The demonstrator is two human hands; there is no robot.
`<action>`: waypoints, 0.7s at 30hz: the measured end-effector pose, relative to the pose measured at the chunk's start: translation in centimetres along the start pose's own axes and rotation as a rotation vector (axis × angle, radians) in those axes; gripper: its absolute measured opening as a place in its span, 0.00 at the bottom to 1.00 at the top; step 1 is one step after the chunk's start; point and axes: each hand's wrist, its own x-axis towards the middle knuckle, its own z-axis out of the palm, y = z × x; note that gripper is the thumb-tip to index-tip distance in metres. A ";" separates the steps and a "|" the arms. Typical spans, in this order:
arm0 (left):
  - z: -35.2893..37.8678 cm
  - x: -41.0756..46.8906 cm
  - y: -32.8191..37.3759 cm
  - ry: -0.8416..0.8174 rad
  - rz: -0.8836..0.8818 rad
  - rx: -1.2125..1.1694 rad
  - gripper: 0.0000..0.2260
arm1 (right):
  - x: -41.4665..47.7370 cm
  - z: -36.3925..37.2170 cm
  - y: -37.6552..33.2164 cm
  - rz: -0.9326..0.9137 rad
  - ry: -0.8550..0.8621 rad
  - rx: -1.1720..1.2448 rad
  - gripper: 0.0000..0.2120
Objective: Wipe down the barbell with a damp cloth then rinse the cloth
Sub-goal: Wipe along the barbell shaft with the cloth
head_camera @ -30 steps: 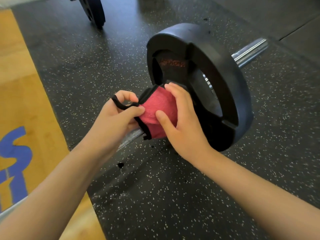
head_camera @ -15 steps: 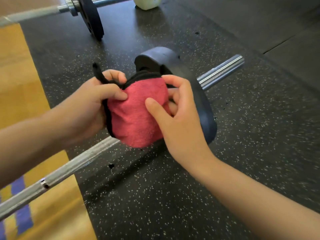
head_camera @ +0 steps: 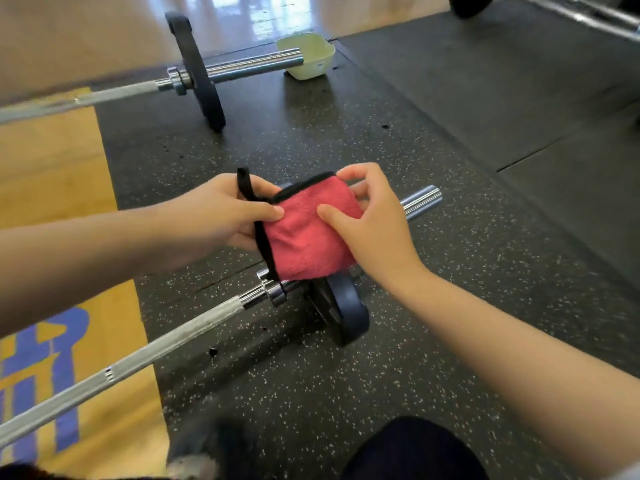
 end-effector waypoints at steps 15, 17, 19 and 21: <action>1.1 13.1 1.8 -0.096 0.314 0.711 0.17 | 12.9 -3.9 5.3 0.258 -0.334 -0.433 0.16; 1.8 14.2 1.4 -0.123 0.298 0.844 0.18 | 13.0 -3.8 7.6 0.259 -0.371 -0.416 0.17; 2.7 15.3 0.3 -0.110 0.272 0.969 0.19 | 12.7 -3.4 10.2 0.217 -0.417 -0.394 0.17; 3.9 16.0 -0.5 -0.111 0.221 1.095 0.20 | 12.2 -2.6 12.7 0.167 -0.456 -0.344 0.17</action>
